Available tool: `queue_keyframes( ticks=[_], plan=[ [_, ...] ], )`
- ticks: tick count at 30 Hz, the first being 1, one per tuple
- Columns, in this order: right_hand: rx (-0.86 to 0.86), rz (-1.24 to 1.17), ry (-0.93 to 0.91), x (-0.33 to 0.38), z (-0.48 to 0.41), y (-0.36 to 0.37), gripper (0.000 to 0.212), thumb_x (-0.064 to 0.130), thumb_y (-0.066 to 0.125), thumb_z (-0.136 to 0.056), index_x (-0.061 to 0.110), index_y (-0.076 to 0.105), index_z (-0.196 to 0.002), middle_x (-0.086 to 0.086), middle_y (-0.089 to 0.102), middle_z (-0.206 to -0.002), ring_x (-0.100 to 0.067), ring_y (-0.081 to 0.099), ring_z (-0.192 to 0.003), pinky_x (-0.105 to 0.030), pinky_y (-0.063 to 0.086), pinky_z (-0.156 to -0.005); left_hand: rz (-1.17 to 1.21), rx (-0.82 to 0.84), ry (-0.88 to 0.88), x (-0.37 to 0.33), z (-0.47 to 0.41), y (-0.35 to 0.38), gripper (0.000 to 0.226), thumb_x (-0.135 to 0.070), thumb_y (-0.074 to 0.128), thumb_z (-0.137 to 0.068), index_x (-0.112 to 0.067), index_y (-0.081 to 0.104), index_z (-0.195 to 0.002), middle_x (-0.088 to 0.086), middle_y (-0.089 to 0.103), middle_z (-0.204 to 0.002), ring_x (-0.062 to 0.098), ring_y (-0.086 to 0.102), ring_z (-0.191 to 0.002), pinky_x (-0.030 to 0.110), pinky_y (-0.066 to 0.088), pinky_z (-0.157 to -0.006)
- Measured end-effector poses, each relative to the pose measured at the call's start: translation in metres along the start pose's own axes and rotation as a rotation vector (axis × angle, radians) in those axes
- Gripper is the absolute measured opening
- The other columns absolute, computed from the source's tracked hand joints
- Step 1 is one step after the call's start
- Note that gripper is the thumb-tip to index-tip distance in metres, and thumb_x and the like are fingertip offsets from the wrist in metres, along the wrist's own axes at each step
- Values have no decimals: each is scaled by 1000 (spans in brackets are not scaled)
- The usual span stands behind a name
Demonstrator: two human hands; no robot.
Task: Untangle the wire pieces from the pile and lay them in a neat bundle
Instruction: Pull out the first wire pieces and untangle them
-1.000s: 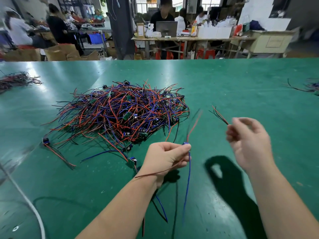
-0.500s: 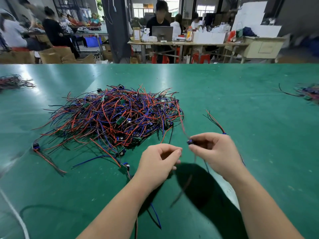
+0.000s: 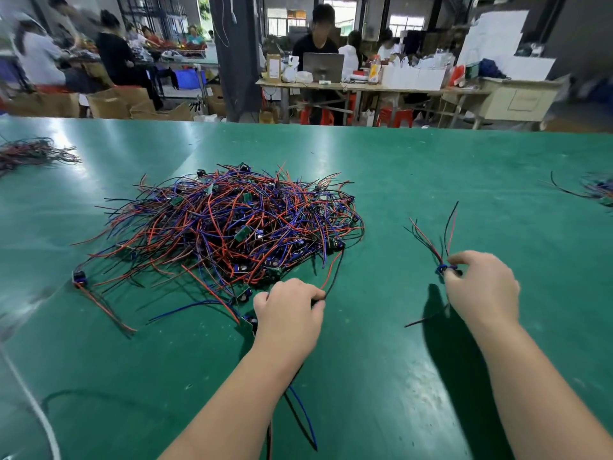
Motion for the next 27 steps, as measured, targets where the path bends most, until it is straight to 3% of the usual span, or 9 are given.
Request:
queue_keyframes(
  ticks=[3, 5, 8, 11, 16, 19, 21, 24, 27],
  plan=[
    [14, -259, -93, 27, 15, 2, 21, 5, 59, -82, 8, 71, -99, -9, 68, -91, -27, 63, -84, -28, 41, -77, 438, -72, -8, -3, 4, -7, 16, -21, 63, -88, -26, 74, -99, -17, 66, -95, 2, 60, -96, 17, 40, -86],
    [291, -608, 62, 42, 31, 25, 13, 14, 59, -90, 7, 69, -93, -7, 69, -82, -18, 65, -64, -26, 47, -63, 629, -117, 63, -13, 8, -14, 14, -14, 69, -84, -23, 76, -93, -18, 67, -87, -5, 61, -84, 11, 41, -75],
    [717, -1167, 372, 67, 67, 62, 21, 25, 55, -95, 5, 59, -94, -15, 67, -82, -15, 63, -51, -22, 48, -45, 714, -49, 236, -37, 18, -20, 18, -8, 72, -80, -23, 78, -89, -13, 69, -86, -5, 62, -84, 9, 41, -76],
    [771, -1405, 415, 74, 76, 66, 19, 5, 62, -87, -5, 59, -103, -14, 69, -75, -15, 64, -53, -20, 51, -47, 693, 108, 370, -55, 30, -12, 14, -8, 72, -74, -18, 79, -81, -15, 68, -80, -6, 63, -83, 9, 42, -82],
    [768, -1461, 407, 70, 75, 48, 25, -6, 62, -78, 1, 61, -102, -11, 74, -79, -10, 67, -56, -13, 48, -45, 998, 195, -70, -30, 16, -5, 23, -28, 58, -76, -12, 66, -61, 2, 66, -60, 7, 54, -53, 23, 41, -57],
    [885, -1447, 374, 77, 85, 35, 33, 2, 66, -65, 2, 66, -98, -11, 74, -81, -9, 66, -54, -12, 46, -41, 1177, 249, -337, -13, 8, 2, 37, -34, 38, -99, -13, 65, -85, 5, 71, -71, 10, 58, -57, 27, 38, -63],
    [1053, -1380, 297, 88, 102, 31, 26, 3, 66, -62, 5, 72, -88, -12, 73, -78, -9, 66, -54, -12, 46, -39, 1264, 273, -375, -14, 10, 6, 37, -36, 35, -101, -11, 62, -101, 7, 73, -83, 14, 64, -69, 28, 45, -70],
    [1272, -1233, 181, 102, 129, 30, 16, 3, 69, -63, 8, 72, -78, -17, 71, -79, -17, 69, -57, -16, 47, -40, 1501, 243, -357, -20, 10, 6, 33, -32, 39, -100, -8, 61, -94, 8, 74, -88, 14, 69, -75, 31, 52, -79],
    [1334, -1150, 146, 102, 137, 34, 29, 2, 71, -63, 3, 55, -88, -22, 70, -78, -23, 70, -60, -19, 50, -41, 1711, 237, -297, -23, 9, -5, 23, -26, 50, -91, -9, 65, -94, 5, 75, -90, 9, 70, -76, 19, 54, -67]
  ],
)
Point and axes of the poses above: each hand's wrist, its own z-axis away from the middle knuckle, its own y-axis out of the palm, x = y × z, the point moved 7 cm from there along -z, towards the middle knuckle
